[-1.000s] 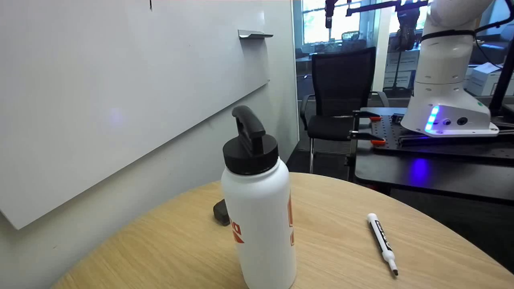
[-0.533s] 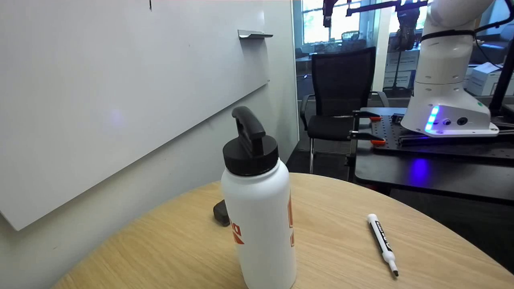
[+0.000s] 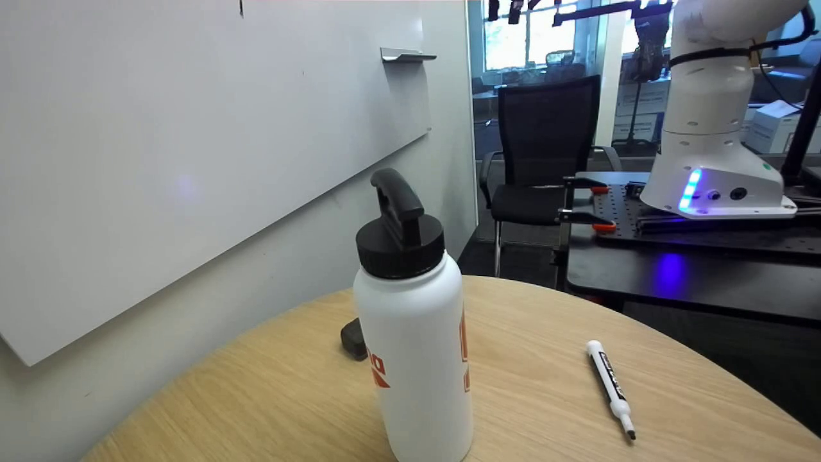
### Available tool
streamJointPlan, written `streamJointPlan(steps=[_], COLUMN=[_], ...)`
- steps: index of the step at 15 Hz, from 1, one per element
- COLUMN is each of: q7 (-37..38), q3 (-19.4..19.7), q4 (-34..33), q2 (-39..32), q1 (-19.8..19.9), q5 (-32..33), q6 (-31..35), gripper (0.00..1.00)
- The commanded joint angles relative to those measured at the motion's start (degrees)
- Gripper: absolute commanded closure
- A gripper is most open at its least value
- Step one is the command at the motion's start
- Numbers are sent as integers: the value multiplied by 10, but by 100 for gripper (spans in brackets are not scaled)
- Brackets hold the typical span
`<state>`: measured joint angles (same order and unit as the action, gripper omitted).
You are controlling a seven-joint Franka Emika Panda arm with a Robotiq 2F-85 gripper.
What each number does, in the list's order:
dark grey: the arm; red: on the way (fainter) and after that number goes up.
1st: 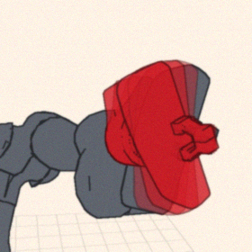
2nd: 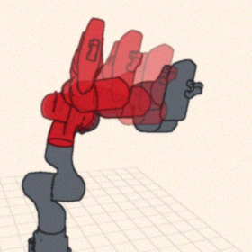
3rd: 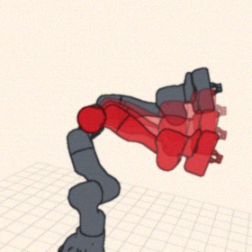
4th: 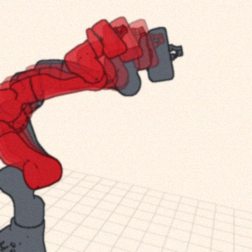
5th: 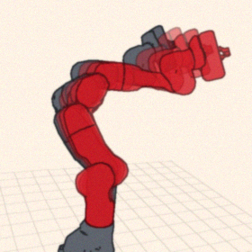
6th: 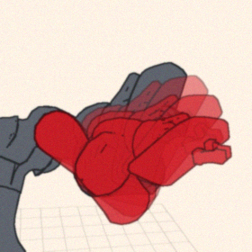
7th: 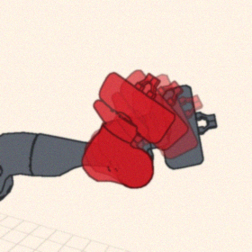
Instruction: Remove the lid from the white bottle
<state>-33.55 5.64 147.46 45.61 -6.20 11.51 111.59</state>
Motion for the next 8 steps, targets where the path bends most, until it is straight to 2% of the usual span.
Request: streamJointPlan(steps=[1,4,5,8], q7=[-15,-41,-7,-17], q3=[-40,-57,-60,-65], q4=[16,32,17,27], q2=[28,35,18,20], q1=[-84,-147,-124,-147], q5=[-49,-76,-63,-68], q6=[-20,-23,-10,-11], gripper=[0,0,0,0])
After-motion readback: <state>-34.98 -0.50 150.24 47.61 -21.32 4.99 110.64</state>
